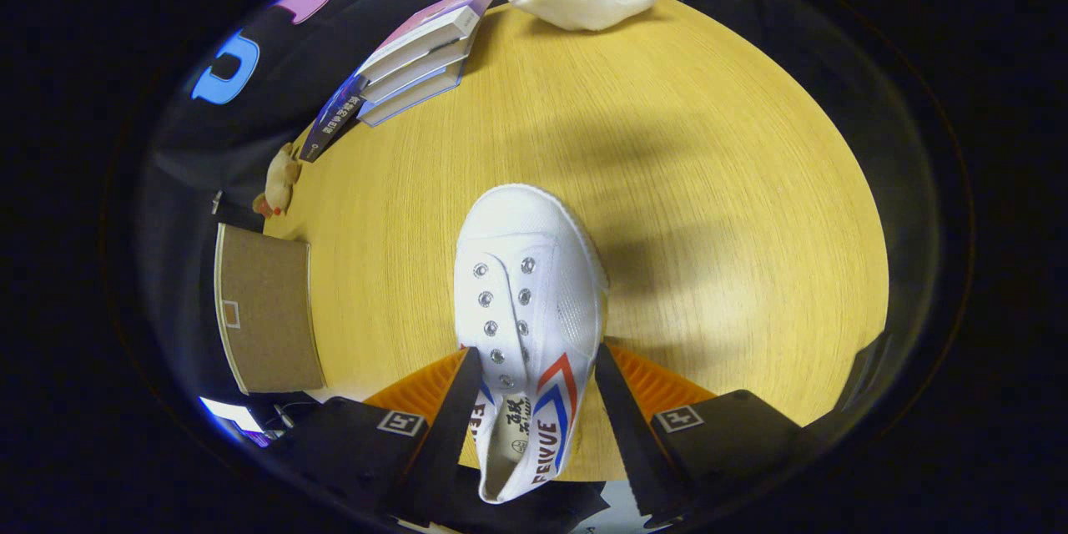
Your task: Open the storage box then place both shoes into the box .Put the left shoe in first, then the right shoe, with the right side of both shoes facing outward in a uniform manner.
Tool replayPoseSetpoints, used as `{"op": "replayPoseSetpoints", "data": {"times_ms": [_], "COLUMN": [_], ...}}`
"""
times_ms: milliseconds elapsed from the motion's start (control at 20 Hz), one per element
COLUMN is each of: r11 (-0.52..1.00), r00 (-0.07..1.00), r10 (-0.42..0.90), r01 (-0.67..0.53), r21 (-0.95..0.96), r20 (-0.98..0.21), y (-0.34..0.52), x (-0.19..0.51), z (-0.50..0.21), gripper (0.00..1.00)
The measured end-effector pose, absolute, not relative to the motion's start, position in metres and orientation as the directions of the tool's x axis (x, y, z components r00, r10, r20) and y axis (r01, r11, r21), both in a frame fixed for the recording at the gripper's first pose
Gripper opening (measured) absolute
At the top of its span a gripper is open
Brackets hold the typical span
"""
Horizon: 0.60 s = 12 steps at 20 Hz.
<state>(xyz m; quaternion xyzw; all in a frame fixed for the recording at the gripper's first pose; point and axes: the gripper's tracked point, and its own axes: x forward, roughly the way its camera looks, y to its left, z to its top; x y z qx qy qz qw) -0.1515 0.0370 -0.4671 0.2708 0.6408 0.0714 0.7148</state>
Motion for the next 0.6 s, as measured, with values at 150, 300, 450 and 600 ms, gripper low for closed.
{"op": "replayPoseSetpoints", "data": {"times_ms": [150,300,450,600], "r11": [0.841,0.859,0.859,0.858], "r00": [0.156,0.156,0.174,0.18], "r10": [0.459,0.446,0.433,0.435], "r01": [0.239,0.202,0.218,0.215], "r21": [0.485,0.471,0.463,0.467], "r20": [-0.874,-0.881,-0.885,-0.882], "y": [0.0349,0.0322,0.0315,0.0318], "x": [-0.1541,-0.1532,-0.1517,-0.1531], "z": [-0.4663,-0.4653,-0.4669,-0.4652], "gripper": [0.74,0.61,0.58,0.51]}}
